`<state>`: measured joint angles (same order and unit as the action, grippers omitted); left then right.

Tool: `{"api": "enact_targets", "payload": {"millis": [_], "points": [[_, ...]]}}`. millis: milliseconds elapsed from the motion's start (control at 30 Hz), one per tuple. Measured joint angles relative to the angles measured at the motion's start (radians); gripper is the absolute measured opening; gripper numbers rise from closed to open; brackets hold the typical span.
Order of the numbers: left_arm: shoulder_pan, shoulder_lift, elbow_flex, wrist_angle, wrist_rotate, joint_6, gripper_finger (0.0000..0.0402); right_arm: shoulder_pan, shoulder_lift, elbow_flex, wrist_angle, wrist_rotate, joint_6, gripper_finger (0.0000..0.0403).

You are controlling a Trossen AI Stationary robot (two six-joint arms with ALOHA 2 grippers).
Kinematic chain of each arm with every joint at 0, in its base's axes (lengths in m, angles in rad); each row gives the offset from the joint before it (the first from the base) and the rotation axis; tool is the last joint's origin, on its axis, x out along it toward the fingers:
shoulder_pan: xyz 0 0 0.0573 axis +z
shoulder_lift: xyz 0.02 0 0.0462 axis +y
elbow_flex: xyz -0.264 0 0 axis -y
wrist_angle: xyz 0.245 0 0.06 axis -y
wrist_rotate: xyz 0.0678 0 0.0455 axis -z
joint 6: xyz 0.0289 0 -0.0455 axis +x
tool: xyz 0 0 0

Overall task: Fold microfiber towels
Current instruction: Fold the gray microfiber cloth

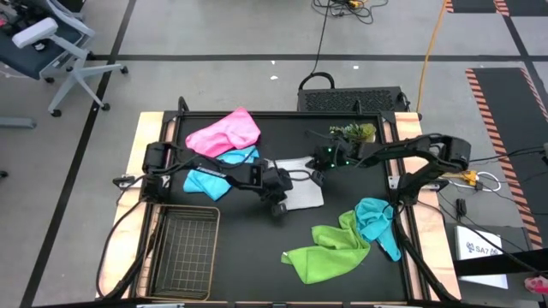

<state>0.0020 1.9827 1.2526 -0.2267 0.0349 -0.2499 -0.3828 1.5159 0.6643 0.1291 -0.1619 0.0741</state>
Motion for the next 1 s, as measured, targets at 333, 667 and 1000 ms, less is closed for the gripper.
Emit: {"api": "enact_targets", "payload": {"millis": [333, 667, 1000], "points": [[-0.012, 0.006, 0.000, 0.011, -0.074, -0.097, 0.0016, -0.042, 0.058, -0.012, -0.015, 0.004, -0.141, 0.0000], [-0.046, 0.006, 0.000, 0.007, -0.170, -0.125, 0.0009, -0.082, 0.131, -0.017, 0.082, 0.001, -0.166, 0.0000], [-0.046, 0.005, -0.056, -0.039, -0.226, -0.154, 0.0003, -0.124, 0.128, -0.018, 0.106, 0.032, -0.123, 0.0000]]}}
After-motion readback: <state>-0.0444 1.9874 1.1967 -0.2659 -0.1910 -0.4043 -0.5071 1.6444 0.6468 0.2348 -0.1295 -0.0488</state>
